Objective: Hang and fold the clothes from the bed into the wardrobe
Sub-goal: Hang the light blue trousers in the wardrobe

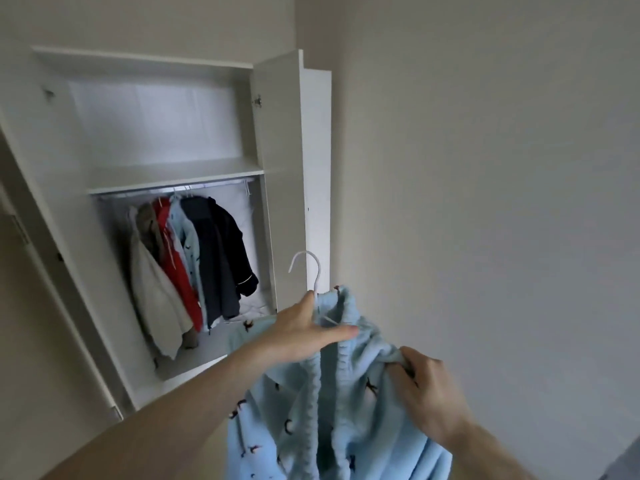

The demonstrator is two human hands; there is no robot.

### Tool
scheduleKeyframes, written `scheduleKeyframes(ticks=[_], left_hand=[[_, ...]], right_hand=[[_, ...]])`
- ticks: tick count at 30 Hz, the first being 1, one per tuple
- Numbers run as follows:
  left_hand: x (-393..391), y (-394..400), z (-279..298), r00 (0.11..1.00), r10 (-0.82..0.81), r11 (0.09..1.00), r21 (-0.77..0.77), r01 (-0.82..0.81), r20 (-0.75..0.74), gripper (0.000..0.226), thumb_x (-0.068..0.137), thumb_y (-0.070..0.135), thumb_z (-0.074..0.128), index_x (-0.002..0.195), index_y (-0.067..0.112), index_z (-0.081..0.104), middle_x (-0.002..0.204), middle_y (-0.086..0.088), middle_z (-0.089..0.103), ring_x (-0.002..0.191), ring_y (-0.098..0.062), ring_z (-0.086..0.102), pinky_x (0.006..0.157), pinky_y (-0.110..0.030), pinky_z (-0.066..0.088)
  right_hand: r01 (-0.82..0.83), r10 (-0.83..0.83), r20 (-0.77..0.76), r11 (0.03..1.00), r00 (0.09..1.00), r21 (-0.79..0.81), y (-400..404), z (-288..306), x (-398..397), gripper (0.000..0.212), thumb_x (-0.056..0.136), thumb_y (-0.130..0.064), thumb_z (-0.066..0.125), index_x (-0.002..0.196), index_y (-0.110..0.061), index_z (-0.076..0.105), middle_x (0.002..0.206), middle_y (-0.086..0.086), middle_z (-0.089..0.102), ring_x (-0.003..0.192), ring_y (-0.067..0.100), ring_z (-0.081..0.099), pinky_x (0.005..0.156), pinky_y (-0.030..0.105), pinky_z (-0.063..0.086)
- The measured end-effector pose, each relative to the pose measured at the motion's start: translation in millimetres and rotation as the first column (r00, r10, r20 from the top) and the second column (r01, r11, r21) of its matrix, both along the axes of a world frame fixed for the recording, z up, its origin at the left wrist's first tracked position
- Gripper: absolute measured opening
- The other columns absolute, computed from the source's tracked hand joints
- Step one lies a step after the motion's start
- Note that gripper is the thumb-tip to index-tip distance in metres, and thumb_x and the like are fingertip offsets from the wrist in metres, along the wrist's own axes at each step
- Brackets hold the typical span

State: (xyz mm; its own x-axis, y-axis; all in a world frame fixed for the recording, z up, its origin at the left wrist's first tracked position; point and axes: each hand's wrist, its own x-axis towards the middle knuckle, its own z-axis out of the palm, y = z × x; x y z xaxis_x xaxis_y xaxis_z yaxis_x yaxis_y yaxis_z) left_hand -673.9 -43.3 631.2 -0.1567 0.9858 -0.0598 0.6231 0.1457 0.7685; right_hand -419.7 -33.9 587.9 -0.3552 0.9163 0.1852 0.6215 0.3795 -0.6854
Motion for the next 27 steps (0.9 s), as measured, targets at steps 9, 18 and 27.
scheduleKeyframes(ticks=[9, 18, 27], left_hand=[[-135.4, 52.9, -2.1, 0.991, 0.059, 0.99, 0.12, -0.073, 0.118, 0.051, 0.083, 0.073, 0.064, 0.108, 0.029, 0.067, 0.112, 0.003, 0.072, 0.11, -0.017, 0.068, 0.103, -0.051, 0.051], [-238.5, 111.0, -10.4, 0.976, 0.113, 0.939, 0.34, -0.044, -0.185, 0.027, 0.077, 0.049, 0.075, 0.095, 0.051, 0.055, 0.09, 0.023, 0.068, 0.082, 0.001, 0.065, 0.056, -0.019, 0.048], [-316.6, 249.7, -33.5, 0.974, 0.193, 0.964, 0.205, -0.167, -0.117, 0.022, 0.084, 0.013, 0.06, 0.075, 0.025, 0.046, 0.075, 0.011, 0.059, 0.071, -0.009, 0.056, 0.061, -0.022, 0.042]], right_hand=[[-0.128, 0.128, -0.05, 0.992, 0.99, 0.011, 68.6, 1.2, -134.7, 0.025, 0.09, -0.03, 0.058, 0.067, -0.026, 0.05, 0.057, -0.008, 0.053, 0.052, 0.006, 0.043, 0.052, 0.024, 0.038], [-0.137, 0.142, -0.055, 0.987, 0.988, 0.087, 141.8, -9.1, -258.5, 0.032, 0.089, -0.051, 0.048, 0.077, -0.022, 0.05, 0.065, 0.003, 0.055, 0.057, 0.015, 0.05, 0.057, 0.038, 0.047], [-0.308, 0.28, -0.162, 0.933, 0.946, -0.188, 257.9, -19.2, -327.9, 0.03, 0.098, -0.041, 0.054, 0.085, -0.017, 0.064, 0.077, 0.006, 0.066, 0.065, 0.003, 0.052, 0.067, 0.034, 0.05]])
